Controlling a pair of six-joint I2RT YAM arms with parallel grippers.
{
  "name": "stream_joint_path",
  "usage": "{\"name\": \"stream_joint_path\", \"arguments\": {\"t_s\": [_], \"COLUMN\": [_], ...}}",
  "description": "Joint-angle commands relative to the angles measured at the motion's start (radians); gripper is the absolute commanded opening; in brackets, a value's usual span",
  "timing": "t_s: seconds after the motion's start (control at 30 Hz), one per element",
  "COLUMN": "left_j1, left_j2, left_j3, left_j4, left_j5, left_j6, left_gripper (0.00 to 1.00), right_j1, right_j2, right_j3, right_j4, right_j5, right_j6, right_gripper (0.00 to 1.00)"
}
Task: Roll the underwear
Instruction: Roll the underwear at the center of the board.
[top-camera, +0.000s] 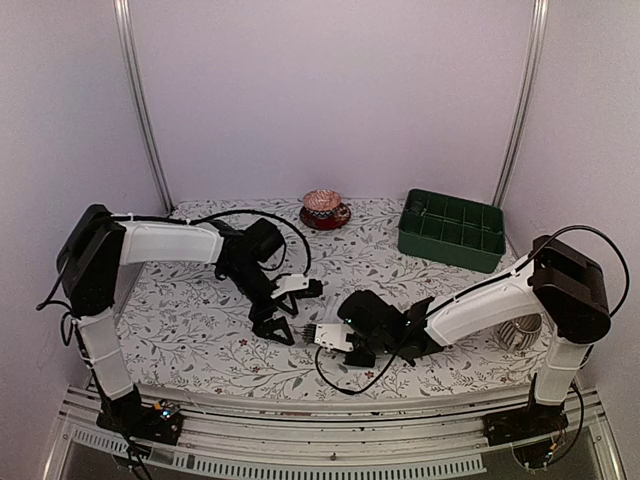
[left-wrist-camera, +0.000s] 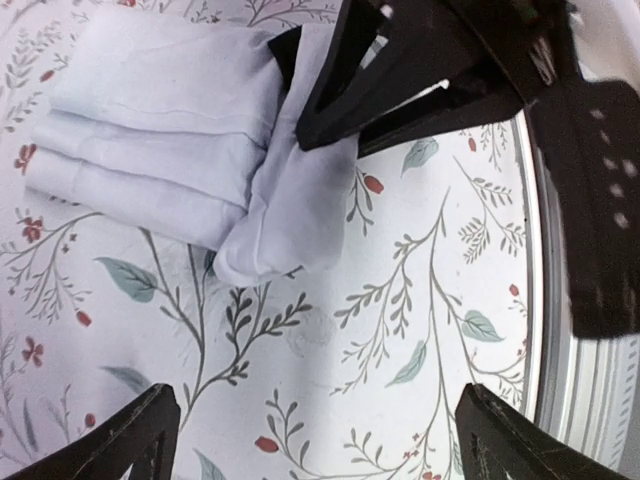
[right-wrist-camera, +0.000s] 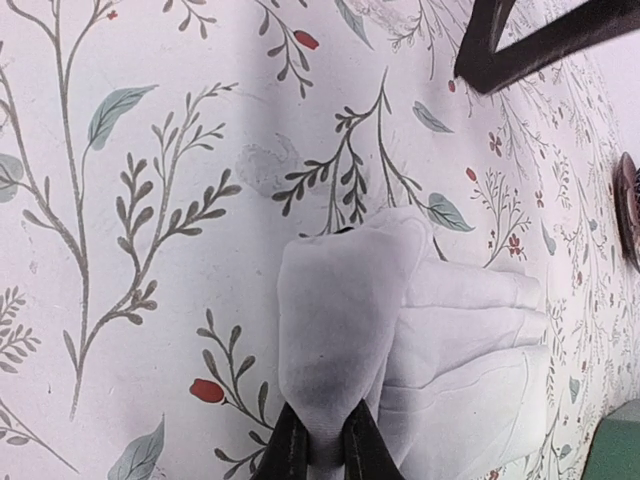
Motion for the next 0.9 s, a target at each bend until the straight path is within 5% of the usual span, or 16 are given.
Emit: {"name": "stream_joint_path", "arguments": {"t_s": [0.0, 0.37, 0.63, 0.87], "left_j1": [0.028, 0.006, -0.165, -0.315], "left_j2": [-0.148, -0.342, -0.415, -0.400], "left_j3": [-0.157, -0.490, -0.711, -0.804], "left_j4": [0.233, 0.669, 1.002, 1.220], "left_j5": [-0.034, -0.099, -0.310, -0.456], "left_j6": [0.004, 0.091, 0.202, 0.262], "left_gripper": [0.98, 0.97, 0.81, 0.75], "right_j1": [-0.036, -0.105, -0.199, -0.213], "right_j2": [0.033, 0.067, 0.130, 0.206], "right_j3": [0.021, 0.111, 0.215, 0.255], "right_j4": [-0.159, -0.285, -0.446, -0.505], "right_j5": [-0.162, -0.400, -0.719, -0.782], "right_j6": [0.055, 0.111, 0.138, 0.149], "right_gripper": [0.03, 0.03, 0.03, 0.03]}}
